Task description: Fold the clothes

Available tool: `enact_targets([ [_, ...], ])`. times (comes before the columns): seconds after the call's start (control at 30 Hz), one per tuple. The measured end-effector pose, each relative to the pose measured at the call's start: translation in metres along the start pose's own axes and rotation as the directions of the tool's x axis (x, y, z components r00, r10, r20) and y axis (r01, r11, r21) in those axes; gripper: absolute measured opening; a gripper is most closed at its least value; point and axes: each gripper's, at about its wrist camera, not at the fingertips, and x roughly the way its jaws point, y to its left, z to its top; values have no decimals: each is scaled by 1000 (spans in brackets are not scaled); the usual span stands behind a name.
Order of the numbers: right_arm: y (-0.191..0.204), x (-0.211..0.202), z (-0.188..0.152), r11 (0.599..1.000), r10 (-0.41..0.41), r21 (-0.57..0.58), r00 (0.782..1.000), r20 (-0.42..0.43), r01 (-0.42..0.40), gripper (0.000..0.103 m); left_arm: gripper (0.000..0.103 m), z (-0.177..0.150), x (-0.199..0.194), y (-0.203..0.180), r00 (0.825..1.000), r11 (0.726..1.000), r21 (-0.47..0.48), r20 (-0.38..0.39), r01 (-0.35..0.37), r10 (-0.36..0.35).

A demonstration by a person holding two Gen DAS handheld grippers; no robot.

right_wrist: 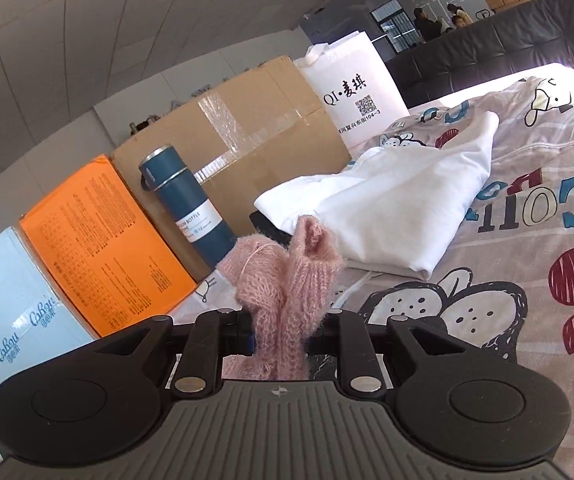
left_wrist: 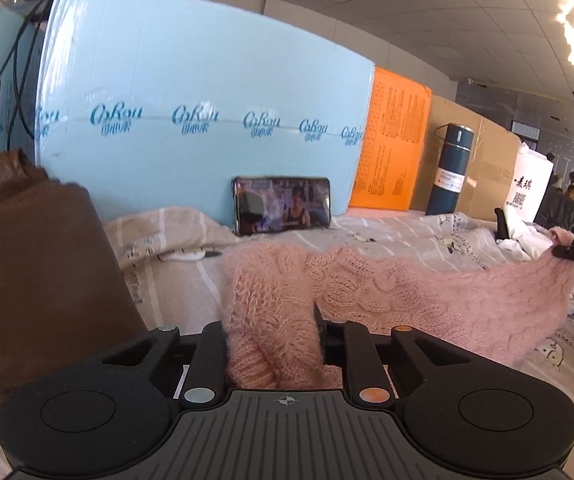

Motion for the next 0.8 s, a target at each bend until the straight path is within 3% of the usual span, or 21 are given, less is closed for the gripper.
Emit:
enact_targets([
  [0.07, -2, -4, 2, 1000, -24, 1, 999, 29, 24, 18, 17, 5, -3, -2, 999, 998, 46, 35, -40, 39],
  [0.2, -7, 5, 1, 993, -122, -1, 992, -32, 122, 23, 27, 4, 12, 5, 995, 995, 66, -62, -75, 79],
  [0.23, -9, 7, 0, 988, -151, 9, 988, -42, 152, 31, 30, 3, 15, 7, 992, 994, 66, -92, -85, 91],
  [0.3, -17, 6, 2, 974, -219, 53, 975, -34, 220, 46, 55, 4, 11, 8, 989, 989, 81, -68, -125, 131],
  [0.33, -19, 2, 2, 970, -232, 76, 973, -12, 232, 53, 62, 6, 7, 7, 987, 983, 100, -40, -153, 158],
  [0.4, -24, -6, 2, 962, -251, 120, 967, 32, 246, 57, 79, 13, 0, 3, 983, 972, 151, 22, -181, 180],
  [0.5, -22, -24, 2, 982, -135, 151, 982, 132, 115, 66, 84, 25, -2, -6, 991, 965, 224, 61, -134, 123],
  [0.57, -15, -37, -1, 992, -58, 121, 977, 204, 33, 80, 86, 33, 1, -14, 996, 959, 272, 67, -79, 63],
  [0.63, -6, -46, -5, 998, 22, 52, 974, 227, -35, 87, 86, 40, 3, -23, 998, 948, 319, 70, -24, 2],
  [0.7, 4, -52, -8, 994, 105, -16, 967, 232, -104, 90, 86, 41, 15, -32, 997, 927, 369, -7, 69, -71],
  [0.77, 9, -43, -9, 983, 184, -37, 975, 121, -181, 94, 86, 38, 35, -38, 980, 907, 380, -145, 181, -135],
  [0.8, 10, -35, -9, 977, 211, -24, 976, 45, -211, 94, 86, 35, 45, -40, 963, 899, 369, -216, 236, -165],
])
